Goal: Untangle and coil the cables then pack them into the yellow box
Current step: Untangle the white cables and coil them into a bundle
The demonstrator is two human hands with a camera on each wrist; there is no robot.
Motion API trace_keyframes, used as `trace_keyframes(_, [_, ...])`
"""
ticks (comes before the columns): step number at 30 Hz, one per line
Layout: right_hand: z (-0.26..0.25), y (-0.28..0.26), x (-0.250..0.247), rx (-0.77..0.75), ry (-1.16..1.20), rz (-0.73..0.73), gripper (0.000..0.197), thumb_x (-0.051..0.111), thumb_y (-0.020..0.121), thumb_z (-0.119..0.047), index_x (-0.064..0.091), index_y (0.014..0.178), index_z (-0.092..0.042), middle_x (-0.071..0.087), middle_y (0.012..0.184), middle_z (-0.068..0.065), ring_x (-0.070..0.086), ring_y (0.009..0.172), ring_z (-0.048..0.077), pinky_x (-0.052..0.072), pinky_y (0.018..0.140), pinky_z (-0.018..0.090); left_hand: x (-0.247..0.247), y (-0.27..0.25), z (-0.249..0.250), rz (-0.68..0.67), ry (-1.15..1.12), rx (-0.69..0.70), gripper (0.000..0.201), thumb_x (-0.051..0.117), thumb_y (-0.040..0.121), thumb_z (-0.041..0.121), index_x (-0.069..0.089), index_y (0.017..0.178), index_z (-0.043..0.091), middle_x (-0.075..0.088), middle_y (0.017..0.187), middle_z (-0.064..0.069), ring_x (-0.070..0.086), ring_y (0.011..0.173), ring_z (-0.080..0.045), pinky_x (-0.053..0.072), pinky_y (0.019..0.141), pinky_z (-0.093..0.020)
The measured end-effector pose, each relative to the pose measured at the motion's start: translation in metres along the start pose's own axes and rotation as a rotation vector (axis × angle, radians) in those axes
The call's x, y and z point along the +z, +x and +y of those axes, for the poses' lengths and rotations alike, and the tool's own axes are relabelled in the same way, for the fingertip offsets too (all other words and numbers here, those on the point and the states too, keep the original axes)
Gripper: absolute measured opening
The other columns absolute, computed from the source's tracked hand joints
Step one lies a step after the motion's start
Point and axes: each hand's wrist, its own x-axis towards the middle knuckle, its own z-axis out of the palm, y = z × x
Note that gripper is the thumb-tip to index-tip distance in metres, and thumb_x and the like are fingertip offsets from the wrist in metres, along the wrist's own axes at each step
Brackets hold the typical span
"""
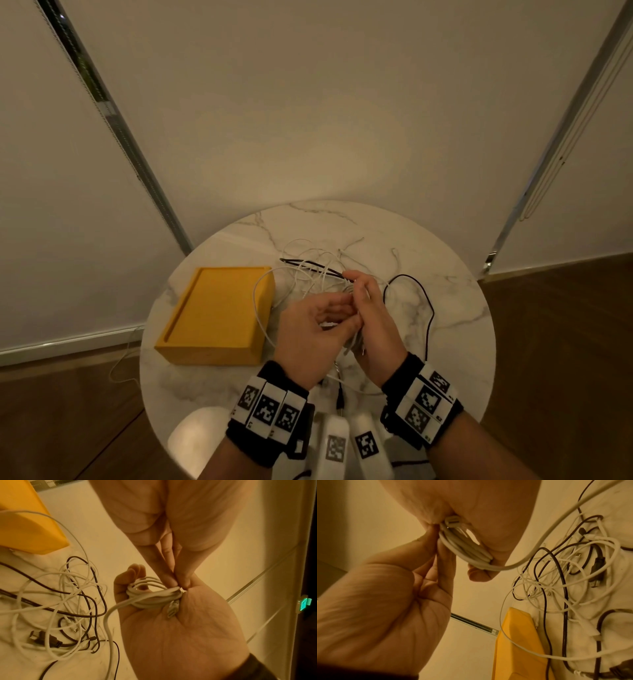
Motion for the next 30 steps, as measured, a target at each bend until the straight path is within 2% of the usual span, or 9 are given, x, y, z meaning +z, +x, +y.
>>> trace_keyframes(5, [-0.005,0.001,0.001,0.097,0.14,0.029,0.034,0.059,0.09,-0.036,0.063,0.115,-0.013,0.073,0.084,0.007,0.073,0.079,0.019,0.059,0.069,0.033,0.002,-0.001,0.001,-0.018,0.05,0.067,0.025,0.077,0.081,0.01,0.078,0.099,0.028,0.074,0.083,0.009,0.07,0.082,-0.013,0.06,0.077,-0.042])
trace_keyframes(8, [-0.007,0.001,0.0,0.121,0.176,0.05,0.026,0.061,0.095,-0.025,0.067,0.111,-0.006,0.071,0.084,0.007,0.072,0.077,0.017,0.059,0.064,0.031,0.0,0.0,-0.006,0.013,0.106,0.09,0.016,0.077,0.074,0.029,0.078,0.09,0.029,0.068,0.081,0.01,0.064,0.082,-0.016,0.058,0.073,-0.045])
trace_keyframes(11, [-0.009,0.004,-0.004,0.108,0.156,0.086,0.028,0.063,0.093,-0.013,0.063,0.118,-0.002,0.066,0.083,0.009,0.065,0.071,0.019,0.057,0.061,0.03,-0.004,-0.001,-0.011,0.014,0.151,0.096,0.022,0.075,0.069,0.042,0.076,0.087,0.03,0.064,0.082,0.012,0.06,0.076,-0.015,0.056,0.068,-0.044])
trace_keyframes(14, [-0.011,0.009,-0.01,0.111,0.133,0.094,0.02,0.054,0.099,-0.004,0.065,0.116,-0.001,0.062,0.08,0.011,0.059,0.07,0.02,0.054,0.062,0.029,-0.006,-0.001,-0.013,-0.023,0.144,0.087,0.021,0.084,0.072,0.032,0.077,0.091,0.037,0.065,0.086,0.011,0.058,0.073,-0.014,0.056,0.064,-0.038])
trace_keyframes(18, [-0.008,0.007,-0.007,0.134,0.119,0.105,0.023,0.053,0.102,-0.012,0.066,0.117,0.001,0.059,0.08,0.011,0.057,0.063,0.019,0.053,0.055,0.027,-0.002,-0.003,-0.014,-0.067,0.147,0.098,0.025,0.083,0.073,0.025,0.077,0.096,0.032,0.068,0.091,0.01,0.064,0.081,-0.013,0.053,0.067,-0.027])
trace_keyframes(21, [-0.009,0.007,-0.007,0.134,0.139,0.113,0.021,0.057,0.101,-0.019,0.066,0.115,-0.006,0.058,0.079,0.009,0.054,0.059,0.019,0.05,0.049,0.028,-0.002,-0.003,-0.014,-0.129,0.147,0.068,0.028,0.084,0.073,0.023,0.077,0.098,0.032,0.07,0.084,0.008,0.062,0.074,-0.011,0.051,0.062,-0.028])
trace_keyframes(23, [-0.008,0.007,-0.009,0.115,0.155,0.106,0.022,0.058,0.1,-0.022,0.063,0.121,-0.016,0.057,0.08,0.009,0.052,0.061,0.017,0.048,0.051,0.029,-0.001,-0.003,-0.016,-0.172,0.164,0.028,0.024,0.083,0.076,0.019,0.078,0.097,0.029,0.07,0.079,0.009,0.061,0.068,-0.006,0.05,0.063,-0.024])
trace_keyframes(26, [-0.008,0.009,-0.011,0.079,0.188,0.089,0.034,0.064,0.093,-0.029,0.059,0.127,-0.034,0.058,0.078,0.008,0.053,0.065,0.018,0.045,0.059,0.031,0.001,-0.004,-0.014,-0.187,0.087,0.005,0.017,0.077,0.083,0.01,0.078,0.095,0.022,0.075,0.081,0.007,0.071,0.075,-0.01,0.058,0.071,-0.032])
trace_keyframes(30, [-0.008,0.01,-0.013,0.086,0.176,0.085,0.037,0.068,0.083,-0.039,0.06,0.116,-0.024,0.059,0.078,0.007,0.058,0.07,0.017,0.046,0.061,0.031,0.002,-0.005,-0.009,-0.113,-0.004,-0.017,0.019,0.076,0.083,0.003,0.079,0.092,0.02,0.077,0.08,-0.001,0.073,0.075,-0.024,0.061,0.071,-0.042])
